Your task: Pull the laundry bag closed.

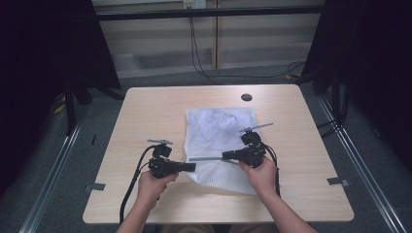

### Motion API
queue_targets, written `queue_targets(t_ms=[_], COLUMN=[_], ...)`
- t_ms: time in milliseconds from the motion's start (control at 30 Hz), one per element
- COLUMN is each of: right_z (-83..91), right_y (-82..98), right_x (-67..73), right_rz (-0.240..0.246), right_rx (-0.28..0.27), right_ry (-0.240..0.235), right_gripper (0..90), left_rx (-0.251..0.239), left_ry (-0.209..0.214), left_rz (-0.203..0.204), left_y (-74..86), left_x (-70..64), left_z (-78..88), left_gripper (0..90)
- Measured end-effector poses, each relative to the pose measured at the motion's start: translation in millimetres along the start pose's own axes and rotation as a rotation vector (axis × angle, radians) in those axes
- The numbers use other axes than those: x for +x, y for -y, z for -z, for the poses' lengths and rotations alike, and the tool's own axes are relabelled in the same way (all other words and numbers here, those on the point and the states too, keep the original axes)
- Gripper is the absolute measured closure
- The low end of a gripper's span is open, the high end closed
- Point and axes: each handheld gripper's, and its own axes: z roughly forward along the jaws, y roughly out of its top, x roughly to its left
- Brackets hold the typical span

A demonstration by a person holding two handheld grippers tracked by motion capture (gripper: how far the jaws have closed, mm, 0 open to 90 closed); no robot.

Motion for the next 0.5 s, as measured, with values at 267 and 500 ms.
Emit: queue_targets(t_ms=[267,500], right_z=[3.2,5.8], right_y=[1.1,2.3], right_x=[-3.7,-6.9], right_rz=[-0.005,-0.007], right_rx=[-0.007,-0.008], right_ry=[-0.005,0.005], right_gripper=[86.8,86.8], left_rx=[0.003,0.003], left_ry=[0.003,0.008], left_rz=[-0.001,0.006], left_y=[0.0,0.2], left_x=[-0.5,0.3], left_z=[-1.0,0.4], left_gripper=[88.8,88.8])
